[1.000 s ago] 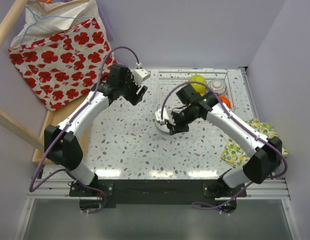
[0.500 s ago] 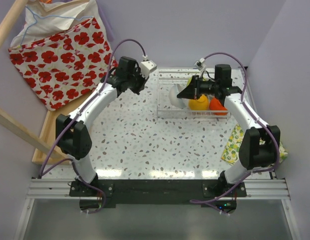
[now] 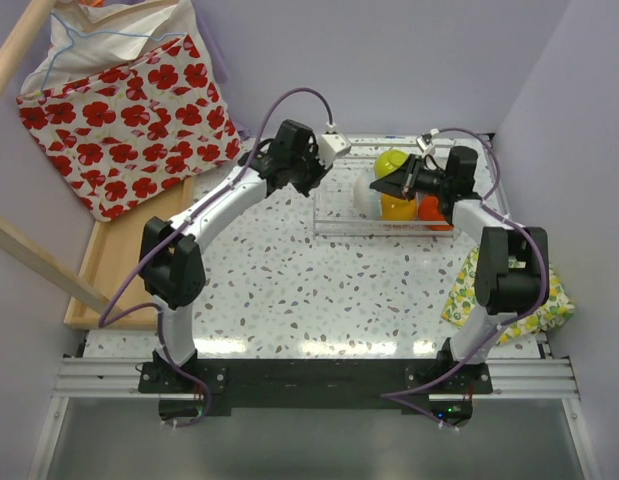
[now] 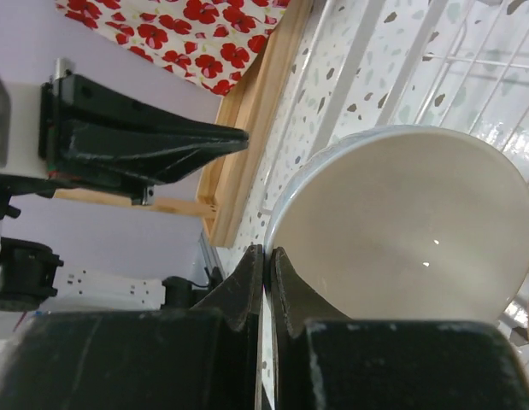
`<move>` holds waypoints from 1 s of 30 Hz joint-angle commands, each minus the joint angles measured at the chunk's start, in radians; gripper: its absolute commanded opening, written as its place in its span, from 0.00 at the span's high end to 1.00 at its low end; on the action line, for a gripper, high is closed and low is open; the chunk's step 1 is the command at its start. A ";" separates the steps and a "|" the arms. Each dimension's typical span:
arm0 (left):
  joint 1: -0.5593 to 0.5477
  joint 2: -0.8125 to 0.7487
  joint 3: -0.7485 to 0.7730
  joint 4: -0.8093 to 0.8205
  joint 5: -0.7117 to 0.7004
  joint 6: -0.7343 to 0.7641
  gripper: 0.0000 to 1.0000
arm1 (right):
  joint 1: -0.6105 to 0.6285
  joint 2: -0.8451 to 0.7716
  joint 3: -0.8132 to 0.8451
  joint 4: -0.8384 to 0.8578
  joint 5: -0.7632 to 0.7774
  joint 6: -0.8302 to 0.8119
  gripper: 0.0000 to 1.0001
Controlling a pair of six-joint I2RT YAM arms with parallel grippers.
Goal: Load the bowls into the dish rack
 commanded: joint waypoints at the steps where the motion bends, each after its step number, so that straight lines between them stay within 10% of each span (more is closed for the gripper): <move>1: -0.026 0.025 0.066 0.010 -0.033 0.042 1.00 | 0.012 0.029 -0.009 0.274 -0.039 0.177 1.00; 18: -0.075 0.097 0.092 0.011 -0.069 0.090 1.00 | 0.012 0.187 -0.011 0.447 -0.016 0.323 1.00; 30: -0.098 0.205 0.167 0.008 -0.003 0.079 1.00 | -0.036 0.161 0.070 0.019 -0.040 -0.008 0.97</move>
